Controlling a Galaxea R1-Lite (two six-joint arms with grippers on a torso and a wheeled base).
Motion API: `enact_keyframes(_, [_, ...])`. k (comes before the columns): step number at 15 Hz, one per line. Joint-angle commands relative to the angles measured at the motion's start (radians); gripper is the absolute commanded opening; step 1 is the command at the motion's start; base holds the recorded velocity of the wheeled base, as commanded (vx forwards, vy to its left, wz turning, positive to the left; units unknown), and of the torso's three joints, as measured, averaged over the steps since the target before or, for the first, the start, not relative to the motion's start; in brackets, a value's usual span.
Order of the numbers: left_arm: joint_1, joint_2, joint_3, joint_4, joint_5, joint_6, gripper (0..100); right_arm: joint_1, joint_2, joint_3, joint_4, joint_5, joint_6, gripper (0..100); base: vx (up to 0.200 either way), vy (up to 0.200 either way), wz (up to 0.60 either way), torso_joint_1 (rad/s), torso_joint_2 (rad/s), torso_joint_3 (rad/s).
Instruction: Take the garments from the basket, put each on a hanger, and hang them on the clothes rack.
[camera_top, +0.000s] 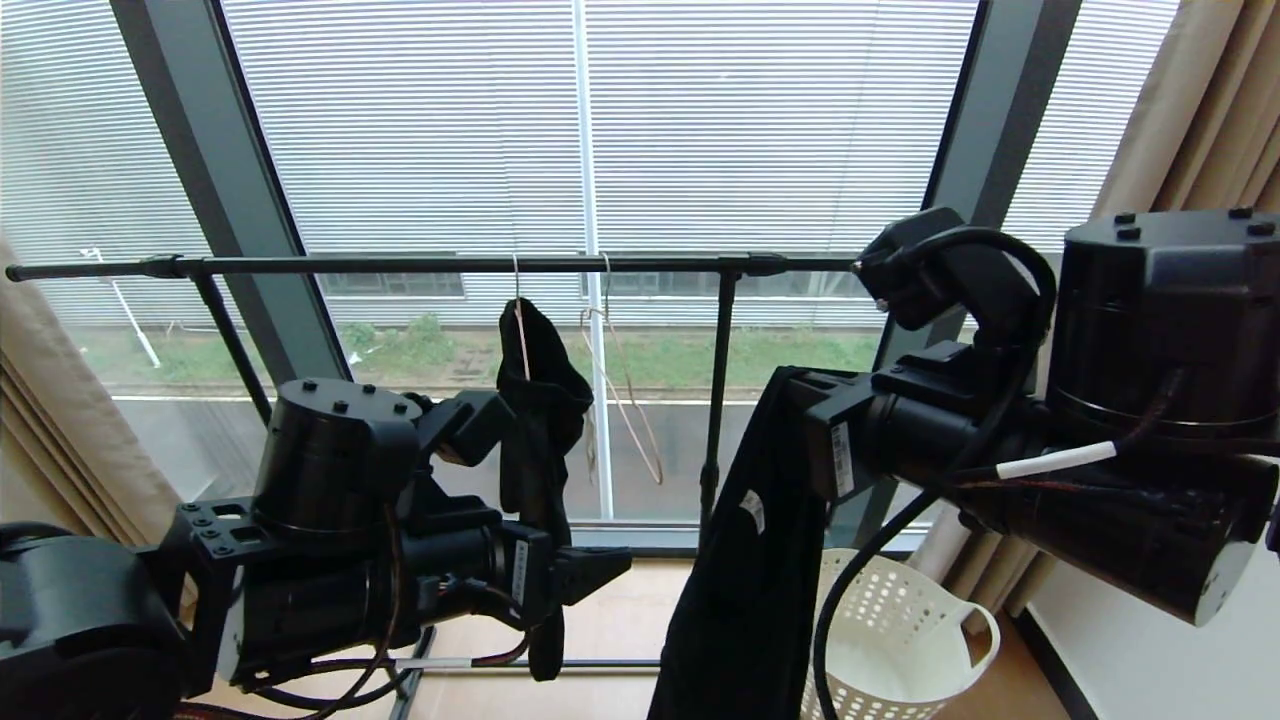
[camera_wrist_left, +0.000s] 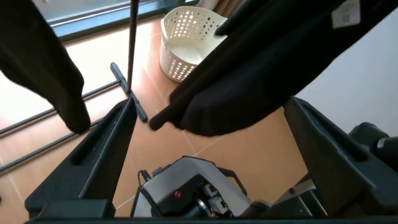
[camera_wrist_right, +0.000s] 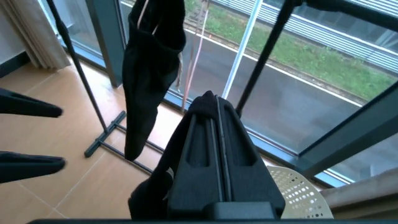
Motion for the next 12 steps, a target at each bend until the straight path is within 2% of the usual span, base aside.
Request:
enact_keyframes(1, [-0.012, 0.057, -0.005, -0.009, 0.000, -0.001, 100, 0.011, 0.030, -0.005, -0.001, 0.000, 0.004, 0, 0.000, 0.000, 0.00, 0.000, 0.00, 0.000])
enact_keyframes(3, [-0.047, 0.101, -0.005, -0.051, 0.002, -0.001, 100, 0.050, 0.037, -0.015, -0.001, -0.003, 0.031, 0, 0.000, 0.000, 0.00, 0.000, 0.00, 0.000])
enact_keyframes(7, [-0.111, 0.117, -0.003, -0.060, 0.002, 0.001, 100, 0.056, 0.038, -0.015, -0.001, -0.005, 0.033, 0, 0.000, 0.000, 0.00, 0.000, 0.00, 0.000])
enact_keyframes(12, [-0.121, 0.247, -0.057, -0.109, 0.003, -0.002, 100, 0.056, 0.020, -0.010, 0.000, -0.016, 0.031, 0, 0.000, 0.000, 0.00, 0.000, 0.00, 0.000])
